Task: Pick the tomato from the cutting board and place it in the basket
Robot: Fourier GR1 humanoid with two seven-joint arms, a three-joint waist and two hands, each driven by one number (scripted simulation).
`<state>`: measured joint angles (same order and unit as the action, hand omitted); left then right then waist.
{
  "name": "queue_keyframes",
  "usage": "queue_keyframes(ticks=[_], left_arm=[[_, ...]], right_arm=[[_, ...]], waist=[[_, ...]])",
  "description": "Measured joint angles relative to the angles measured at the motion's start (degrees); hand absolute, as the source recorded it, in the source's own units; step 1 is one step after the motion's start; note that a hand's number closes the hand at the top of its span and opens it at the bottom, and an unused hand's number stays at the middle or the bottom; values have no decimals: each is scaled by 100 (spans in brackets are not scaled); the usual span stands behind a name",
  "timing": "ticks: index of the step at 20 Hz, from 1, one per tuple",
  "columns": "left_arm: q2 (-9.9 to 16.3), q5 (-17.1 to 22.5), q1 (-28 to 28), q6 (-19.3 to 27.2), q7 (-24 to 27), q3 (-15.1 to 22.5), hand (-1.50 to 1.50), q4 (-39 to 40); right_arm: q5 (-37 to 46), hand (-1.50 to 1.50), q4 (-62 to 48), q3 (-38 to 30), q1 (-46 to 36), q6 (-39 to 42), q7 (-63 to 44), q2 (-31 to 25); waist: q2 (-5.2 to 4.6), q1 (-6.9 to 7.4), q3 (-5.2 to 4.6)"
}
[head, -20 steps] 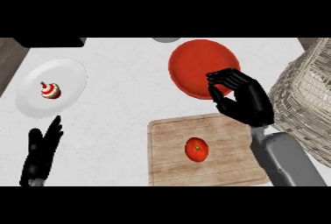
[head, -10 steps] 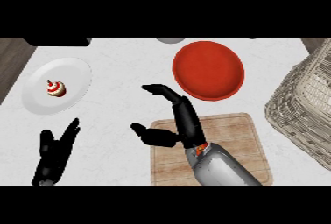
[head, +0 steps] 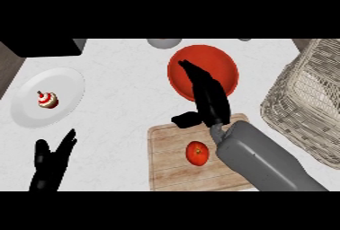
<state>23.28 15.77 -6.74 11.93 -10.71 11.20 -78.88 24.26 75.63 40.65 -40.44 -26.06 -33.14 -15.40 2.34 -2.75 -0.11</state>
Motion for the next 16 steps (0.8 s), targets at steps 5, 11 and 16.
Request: queue_keyframes(ticks=[5, 11, 16], left_arm=[[27, 35, -148, -5, 13, -68, 0, -67], [-17, 25, -194, 12, 44, -90, 0, -140], [-14, 17, -214, -18, 49, -112, 0, -175]], right_arm=[[-103, -150, 777, -13, -747, 1527, -1426, -586], [-1196, -150, 1717, -210, -1232, 3263, -2700, -985], [-2237, -150, 2376, -462, -1405, 3843, -3158, -1482]], waist=[[37, -81, 9], [-9, -80, 25], [-46, -67, 29]])
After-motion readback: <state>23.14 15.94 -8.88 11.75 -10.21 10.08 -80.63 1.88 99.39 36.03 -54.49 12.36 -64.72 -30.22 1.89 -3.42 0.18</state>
